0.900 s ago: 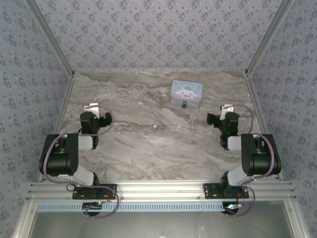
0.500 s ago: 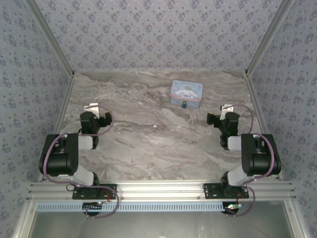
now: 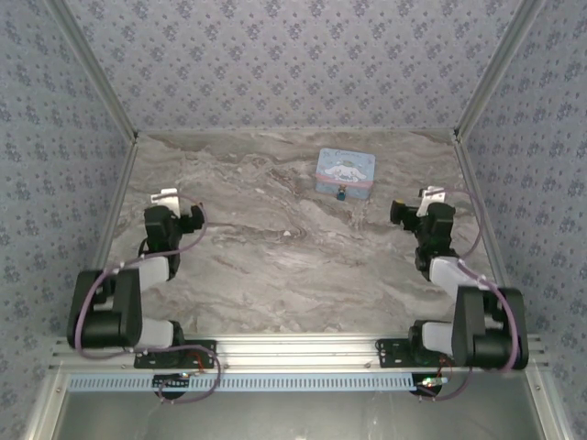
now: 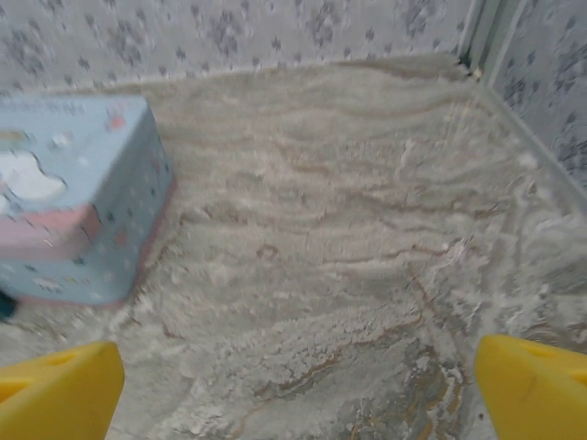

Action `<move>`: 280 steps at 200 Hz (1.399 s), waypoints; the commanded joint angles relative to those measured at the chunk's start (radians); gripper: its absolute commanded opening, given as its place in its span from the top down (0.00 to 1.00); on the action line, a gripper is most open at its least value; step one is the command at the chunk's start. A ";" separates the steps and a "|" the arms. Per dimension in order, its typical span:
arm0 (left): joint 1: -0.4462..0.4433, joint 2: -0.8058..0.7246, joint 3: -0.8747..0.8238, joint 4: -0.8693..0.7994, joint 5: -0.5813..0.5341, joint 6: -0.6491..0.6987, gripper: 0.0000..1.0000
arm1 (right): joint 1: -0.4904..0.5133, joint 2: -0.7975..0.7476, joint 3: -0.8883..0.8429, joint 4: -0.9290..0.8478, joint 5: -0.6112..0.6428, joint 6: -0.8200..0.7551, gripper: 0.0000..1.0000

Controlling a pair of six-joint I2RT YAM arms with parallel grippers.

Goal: Unlock the padlock with the key

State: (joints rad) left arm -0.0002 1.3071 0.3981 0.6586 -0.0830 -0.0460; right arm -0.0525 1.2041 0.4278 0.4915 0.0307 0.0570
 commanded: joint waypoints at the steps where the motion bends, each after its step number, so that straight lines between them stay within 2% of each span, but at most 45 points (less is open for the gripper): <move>1: -0.018 -0.167 0.083 -0.260 -0.021 -0.148 0.01 | 0.050 -0.128 0.074 -0.288 0.005 0.088 0.00; 15: -0.017 -0.224 0.159 -0.434 0.047 -0.318 0.01 | 0.117 -0.207 0.109 -0.427 0.013 0.122 0.00; 29: -0.024 -0.248 0.217 -0.560 0.155 -0.423 0.01 | 0.196 -0.264 0.144 -0.557 0.021 0.151 0.00; 57: -0.086 -0.314 0.247 -0.709 0.252 -0.503 0.00 | 0.362 -0.294 0.222 -0.813 0.023 0.214 0.01; 82: -0.172 -0.380 0.186 -0.716 0.304 -0.608 0.01 | 0.503 -0.244 0.294 -1.012 0.031 0.313 0.06; 118: -0.351 -0.396 0.073 -0.560 0.253 -0.741 0.01 | 0.622 -0.090 0.333 -1.181 0.076 0.390 0.15; 136: -0.400 -0.345 0.074 -0.506 0.254 -0.764 0.01 | 0.629 -0.009 0.347 -1.209 0.092 0.392 0.16; 154: -0.421 -0.284 0.121 -0.519 0.267 -0.748 0.01 | 0.614 0.057 0.376 -1.233 0.087 0.366 0.18; 216: -0.461 -0.200 0.197 -0.522 0.266 -0.719 0.01 | 0.469 0.117 0.404 -1.251 -0.101 0.232 0.31; 227: -0.466 -0.200 0.194 -0.521 0.259 -0.724 0.01 | 0.461 0.124 0.407 -1.254 -0.117 0.219 0.32; 280: -0.468 -0.200 0.191 -0.534 0.246 -0.709 0.01 | 0.476 0.252 0.453 -1.235 -0.143 0.208 0.48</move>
State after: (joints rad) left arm -0.4614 1.1027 0.5735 0.1158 0.1707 -0.7685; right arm 0.4110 1.4010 0.8360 -0.7273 -0.0864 0.2832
